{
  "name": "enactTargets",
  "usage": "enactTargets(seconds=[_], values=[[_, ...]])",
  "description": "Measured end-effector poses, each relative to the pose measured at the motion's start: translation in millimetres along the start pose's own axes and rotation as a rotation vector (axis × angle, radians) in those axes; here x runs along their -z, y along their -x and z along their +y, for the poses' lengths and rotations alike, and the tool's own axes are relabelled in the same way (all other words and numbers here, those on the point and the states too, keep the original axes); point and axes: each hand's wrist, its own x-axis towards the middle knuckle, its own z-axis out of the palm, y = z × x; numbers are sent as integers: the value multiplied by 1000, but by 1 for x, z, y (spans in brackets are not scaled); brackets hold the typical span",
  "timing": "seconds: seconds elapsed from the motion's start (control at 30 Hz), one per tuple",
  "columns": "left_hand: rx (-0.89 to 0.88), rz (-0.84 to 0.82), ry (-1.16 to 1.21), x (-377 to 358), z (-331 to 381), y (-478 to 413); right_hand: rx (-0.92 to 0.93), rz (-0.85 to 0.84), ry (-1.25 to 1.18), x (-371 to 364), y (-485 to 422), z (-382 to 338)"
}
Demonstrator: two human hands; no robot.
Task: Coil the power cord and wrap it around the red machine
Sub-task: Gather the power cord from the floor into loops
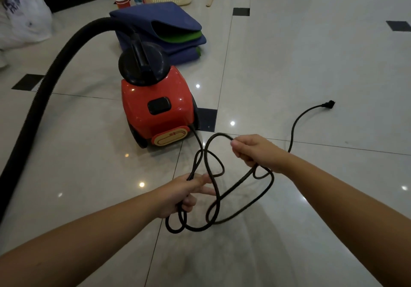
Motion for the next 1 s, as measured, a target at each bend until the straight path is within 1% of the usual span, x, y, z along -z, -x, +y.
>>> enactTargets(seconds=[0.1,0.17,0.27,0.37,0.43,0.53,0.6,0.67,0.73,0.83,0.93,1.0], values=[[18,-7,53,-4,5,0,21,-63,405,-16,-1,-7],[33,-13,69,-5,6,-1,11,-91,551,-22,-1,-5],[51,-25,151,-2,6,0,-21,-123,666,-25,-4,1],[71,-41,257,3,7,3,-66,-101,720,-20,-5,8],[67,-25,221,4,9,4,-75,-80,778,-18,-5,12],[10,-15,86,-3,10,4,-54,-62,856,-23,-7,13],[-3,9,53,-7,8,1,-18,-21,871,-27,-10,13],[2,51,15,-6,6,-1,-21,28,851,-23,-11,17],[-5,85,-62,0,3,-1,-60,45,870,-11,-7,27],[-23,112,-79,14,-3,2,-164,22,1029,19,5,55],[-27,122,2,25,-7,5,-377,-35,1131,51,32,93],[-27,141,32,27,-7,4,-511,-41,1205,71,56,114]])
